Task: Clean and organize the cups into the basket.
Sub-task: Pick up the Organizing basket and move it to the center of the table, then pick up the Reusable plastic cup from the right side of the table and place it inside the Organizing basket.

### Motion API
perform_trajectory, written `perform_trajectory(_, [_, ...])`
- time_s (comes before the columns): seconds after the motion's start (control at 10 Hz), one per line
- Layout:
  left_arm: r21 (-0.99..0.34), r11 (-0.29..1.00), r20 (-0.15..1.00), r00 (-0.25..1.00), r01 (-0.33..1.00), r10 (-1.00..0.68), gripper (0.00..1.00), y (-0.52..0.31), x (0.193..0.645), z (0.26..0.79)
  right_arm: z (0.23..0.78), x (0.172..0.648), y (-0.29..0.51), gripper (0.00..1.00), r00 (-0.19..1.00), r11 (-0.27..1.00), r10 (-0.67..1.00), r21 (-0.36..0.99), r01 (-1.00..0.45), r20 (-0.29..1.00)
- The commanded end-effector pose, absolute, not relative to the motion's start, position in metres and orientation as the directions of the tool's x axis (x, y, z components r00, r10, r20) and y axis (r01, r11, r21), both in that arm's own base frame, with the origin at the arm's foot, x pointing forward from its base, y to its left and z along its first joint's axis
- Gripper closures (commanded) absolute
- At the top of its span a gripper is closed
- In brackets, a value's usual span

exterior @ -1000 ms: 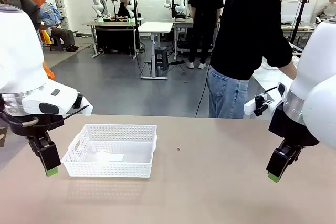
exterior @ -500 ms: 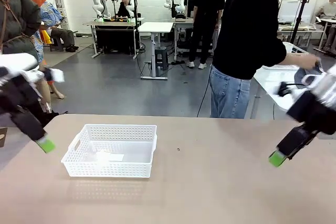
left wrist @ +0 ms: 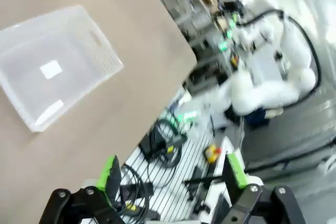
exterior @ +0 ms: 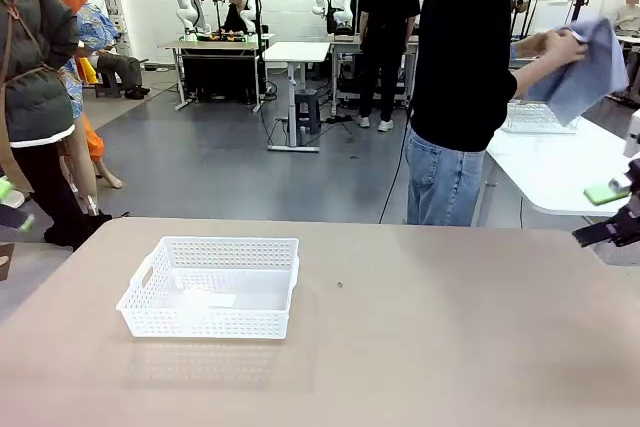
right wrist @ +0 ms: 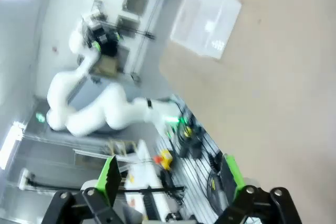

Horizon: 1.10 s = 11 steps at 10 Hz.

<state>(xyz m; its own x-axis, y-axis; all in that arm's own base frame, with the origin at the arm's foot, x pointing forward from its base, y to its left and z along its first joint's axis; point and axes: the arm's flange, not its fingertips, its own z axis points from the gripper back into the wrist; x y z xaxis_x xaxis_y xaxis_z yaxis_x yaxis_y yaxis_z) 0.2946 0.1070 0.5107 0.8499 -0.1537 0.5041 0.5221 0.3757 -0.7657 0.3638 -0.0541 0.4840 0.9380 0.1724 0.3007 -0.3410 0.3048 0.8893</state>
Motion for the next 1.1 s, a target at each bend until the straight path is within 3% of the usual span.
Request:
perform_trajectory(0.0, [-0.785,0.482,0.48,0.874,0.389,0.076,0.0,0.147,0.293,0.511,0.483,0.374,-0.089,0.0,0.958,0.308,-0.015,0.913,-0.269,0.288])
perform_trajectory(0.3, [-0.783,0.571,0.462,0.845,0.246,0.269,0.0,0.21,0.27,0.507,0.482,0.363,-0.153,0.0,0.936,0.376,-0.186,0.902,-0.212,0.297])
perform_trajectory(0.6, [-0.803,0.571,0.448,0.806,0.171,0.387,0.0,0.253,0.243,0.506,0.488,0.33,-0.221,0.0,0.886,0.332,-0.341,0.922,-0.198,0.313])
perform_trajectory(0.9, [-0.81,0.567,0.433,0.803,0.148,0.41,0.0,0.26,0.234,0.505,0.484,0.309,-0.252,0.0,0.864,0.327,-0.419,0.934,-0.143,0.279])
perform_trajectory(1.0, [-0.778,0.594,0.481,0.804,0.206,0.351,0.0,0.243,0.239,0.51,0.487,0.314,-0.235,0.0,0.877,0.374,-0.381,0.916,-0.144,0.293])
